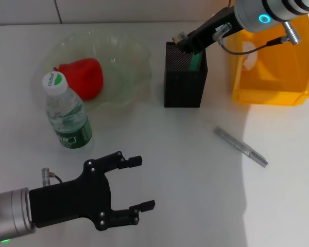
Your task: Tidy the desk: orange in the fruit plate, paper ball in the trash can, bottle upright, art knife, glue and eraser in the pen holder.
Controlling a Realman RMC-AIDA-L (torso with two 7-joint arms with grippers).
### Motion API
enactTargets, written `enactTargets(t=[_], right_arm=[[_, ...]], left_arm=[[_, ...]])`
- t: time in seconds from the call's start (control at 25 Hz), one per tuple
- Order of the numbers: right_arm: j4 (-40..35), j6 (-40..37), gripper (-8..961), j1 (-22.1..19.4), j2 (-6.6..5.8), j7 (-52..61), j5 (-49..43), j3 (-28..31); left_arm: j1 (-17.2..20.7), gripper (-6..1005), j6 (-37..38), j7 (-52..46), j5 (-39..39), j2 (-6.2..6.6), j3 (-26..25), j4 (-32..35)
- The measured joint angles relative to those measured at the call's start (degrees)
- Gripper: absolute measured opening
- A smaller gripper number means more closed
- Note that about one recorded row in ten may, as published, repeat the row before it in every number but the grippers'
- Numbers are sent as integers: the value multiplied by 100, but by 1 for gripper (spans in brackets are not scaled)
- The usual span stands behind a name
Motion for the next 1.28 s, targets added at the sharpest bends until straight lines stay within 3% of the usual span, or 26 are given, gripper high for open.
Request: enactTargets(t=[0.28, 0.48, 0.6, 0.72, 1.12, 1.28], right_arm=[[467, 82, 248, 119, 4, -3, -25, -30], [347, -100, 251, -69, 0, -5, -87, -3], [-29, -251, 337, -362, -1, 6, -153, 42], [-624, -539, 464, -736, -3, 11, -162, 259], [-1970, -1083, 640, -1431, -3, 18, -159, 773], [-2260, -1245, 638, -1462, 8, 61, -160, 759]], left_arm=[[-60, 802, -10, 8, 24, 0, -3, 0], [-187, 802, -21, 9, 29, -5, 12, 0], [-187, 802, -21, 9, 29, -5, 12, 0], [-461, 802, -46, 9, 32, -24, 55, -50], [-802, 802, -307, 14, 14, -76, 300, -62], [-875, 802, -341, 17, 5, -79, 318, -62]])
